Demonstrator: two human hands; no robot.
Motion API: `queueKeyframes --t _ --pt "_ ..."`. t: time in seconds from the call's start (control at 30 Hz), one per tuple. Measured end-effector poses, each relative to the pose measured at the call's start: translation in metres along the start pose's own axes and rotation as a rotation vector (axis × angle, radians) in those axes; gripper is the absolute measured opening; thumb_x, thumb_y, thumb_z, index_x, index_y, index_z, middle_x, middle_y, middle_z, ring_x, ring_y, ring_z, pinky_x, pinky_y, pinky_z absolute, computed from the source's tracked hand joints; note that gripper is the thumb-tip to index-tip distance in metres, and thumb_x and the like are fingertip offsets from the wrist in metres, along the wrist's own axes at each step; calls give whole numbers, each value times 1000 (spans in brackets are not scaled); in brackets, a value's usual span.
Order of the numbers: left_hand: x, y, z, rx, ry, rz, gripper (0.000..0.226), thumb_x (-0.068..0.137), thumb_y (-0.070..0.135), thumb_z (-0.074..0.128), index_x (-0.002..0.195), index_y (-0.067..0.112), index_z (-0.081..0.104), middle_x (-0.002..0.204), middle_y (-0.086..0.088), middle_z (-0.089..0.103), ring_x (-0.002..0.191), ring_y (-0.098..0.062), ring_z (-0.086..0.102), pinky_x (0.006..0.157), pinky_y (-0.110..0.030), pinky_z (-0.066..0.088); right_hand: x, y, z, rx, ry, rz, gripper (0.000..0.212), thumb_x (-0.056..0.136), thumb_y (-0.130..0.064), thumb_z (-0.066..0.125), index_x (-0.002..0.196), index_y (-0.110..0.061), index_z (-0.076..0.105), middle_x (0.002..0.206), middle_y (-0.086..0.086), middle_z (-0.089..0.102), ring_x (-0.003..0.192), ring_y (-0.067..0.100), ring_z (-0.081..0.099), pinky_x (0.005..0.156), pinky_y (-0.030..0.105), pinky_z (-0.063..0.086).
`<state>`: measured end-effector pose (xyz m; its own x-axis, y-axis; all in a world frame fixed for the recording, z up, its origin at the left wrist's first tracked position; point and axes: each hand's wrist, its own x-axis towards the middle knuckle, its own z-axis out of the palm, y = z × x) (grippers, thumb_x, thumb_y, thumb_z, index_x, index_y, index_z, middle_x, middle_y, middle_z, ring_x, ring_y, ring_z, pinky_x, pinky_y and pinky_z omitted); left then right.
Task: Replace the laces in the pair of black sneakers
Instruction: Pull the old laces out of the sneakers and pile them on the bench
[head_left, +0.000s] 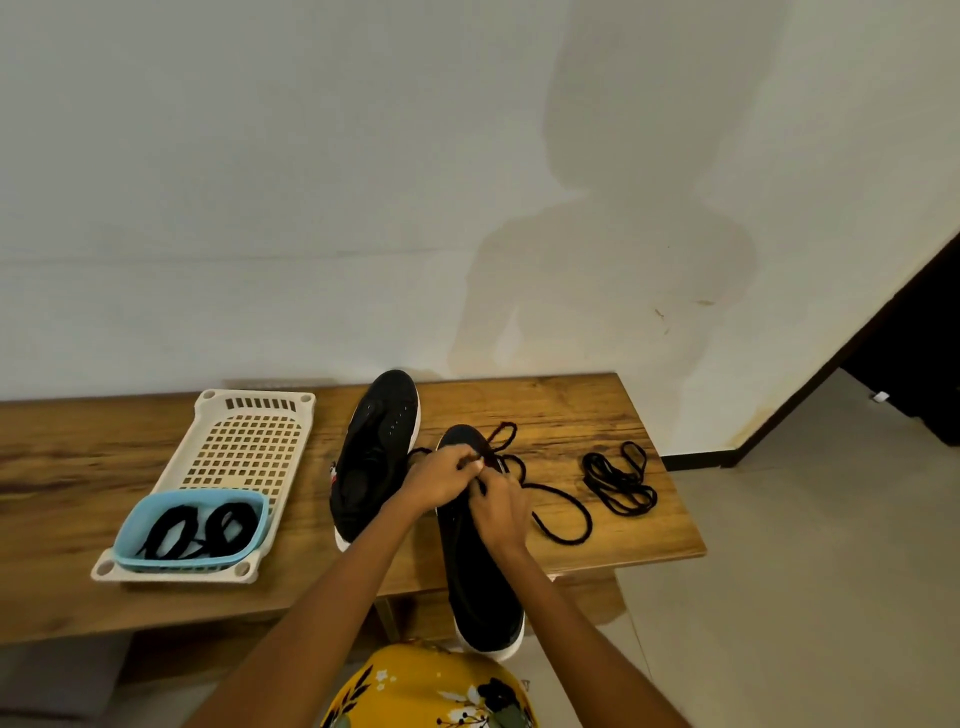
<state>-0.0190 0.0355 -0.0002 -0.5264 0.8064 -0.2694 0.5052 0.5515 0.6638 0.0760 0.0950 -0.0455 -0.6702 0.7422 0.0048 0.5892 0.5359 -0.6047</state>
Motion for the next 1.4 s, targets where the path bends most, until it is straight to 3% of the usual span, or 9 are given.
queueKeyframes --t 0.2,0.33,0.4,0.5,0.63,0.77,1.03,1.17,1.4 --pt "-8 -8 -1 171 -65 -49 48 87 14 51 134 20 46 134 0 49 127 -17 43 104 -38 31 8 -2 -10 249 -16 163 26 103 -28 34 93 -11 52 90 8 63 82 25 62 65 34 40" --pt "-14 -23 -3 202 44 -42 31 86 7 56 113 19 66 117 -3 61 110 -20 56 100 -36 40 40 2 -52 1166 192 640 15 104 -22 33 97 -17 45 76 6 54 63 17 55 56 29 48" --pt "-16 -29 -3 184 82 -58 17 89 14 60 101 14 71 103 -4 67 94 -17 61 81 -27 46 59 12 -83 1354 336 684 15 104 -20 34 100 -12 45 71 5 50 59 15 50 45 23 45" --pt "-15 -28 -3 151 127 -64 20 91 25 59 85 9 70 87 -8 66 78 -17 61 58 -18 37 64 14 -107 1311 335 549 21 103 -21 37 90 -11 51 74 5 55 64 16 56 52 23 53" --pt "-13 -23 -8 77 186 -84 23 90 28 61 74 14 68 77 -7 64 75 -22 62 57 -19 37 30 16 -78 910 -68 295 28 98 -34 47 86 -14 61 77 1 64 74 15 62 71 26 53" --pt "-14 -20 -20 106 235 -85 25 89 32 61 83 11 74 79 -6 68 73 -16 61 61 -23 39 3 18 -27 546 -415 -64 26 93 -34 59 112 -19 68 106 -1 68 102 11 63 91 30 48" --pt "-7 6 -20 234 147 150 21 85 38 64 84 19 74 95 4 65 90 -13 59 80 -37 47 1 14 -11 444 -208 -83 48 74 -61 51 98 -25 72 90 -4 67 88 14 61 76 44 50" --pt "-7 2 -16 134 152 111 22 86 36 63 81 17 74 88 2 68 85 -11 61 73 -29 40 -2 10 -11 514 -196 -49 21 84 -45 60 91 -30 72 87 -3 69 87 15 63 79 46 50" --pt "-10 -1 -8 37 27 19 22 91 29 58 98 16 74 113 -4 67 117 -18 54 97 -39 42 0 10 26 499 -155 102 38 77 -56 54 95 -27 70 104 4 62 107 26 54 87 48 50"
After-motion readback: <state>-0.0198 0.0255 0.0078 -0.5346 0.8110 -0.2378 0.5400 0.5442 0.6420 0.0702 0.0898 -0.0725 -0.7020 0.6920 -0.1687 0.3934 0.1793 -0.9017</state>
